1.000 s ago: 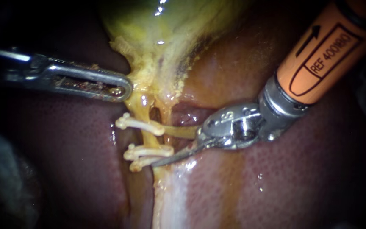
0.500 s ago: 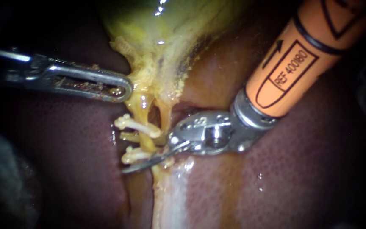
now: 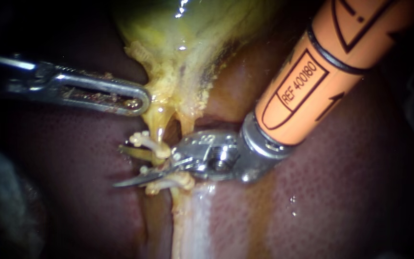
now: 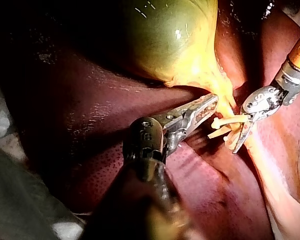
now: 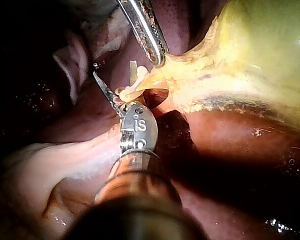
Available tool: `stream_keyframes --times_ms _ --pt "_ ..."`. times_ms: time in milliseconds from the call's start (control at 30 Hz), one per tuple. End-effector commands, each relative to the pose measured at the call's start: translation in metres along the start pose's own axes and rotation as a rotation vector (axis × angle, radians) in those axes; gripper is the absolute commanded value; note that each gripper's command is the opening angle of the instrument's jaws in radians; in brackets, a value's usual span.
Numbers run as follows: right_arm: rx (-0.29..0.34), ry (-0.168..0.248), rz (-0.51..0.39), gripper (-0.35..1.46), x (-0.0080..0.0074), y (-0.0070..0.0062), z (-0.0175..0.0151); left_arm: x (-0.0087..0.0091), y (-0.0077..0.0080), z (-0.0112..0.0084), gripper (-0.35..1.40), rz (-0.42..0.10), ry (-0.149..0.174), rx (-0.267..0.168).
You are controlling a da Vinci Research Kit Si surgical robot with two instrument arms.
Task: Go to the cutting position left tube
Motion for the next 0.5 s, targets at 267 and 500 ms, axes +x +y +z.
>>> stream_keyframes --times_ms 267,500 --pt "0.030 0.048 0.015 1.41 0.0026 -0.0020 -0.0005 0.0000 0.0000 0.0000 -0.35 0.000 0.000 0.000" --pt "0.034 0.055 0.018 1.41 0.0031 -0.0023 -0.0007 -0.0001 -0.0001 0.0001 -0.35 0.001 0.000 0.000"
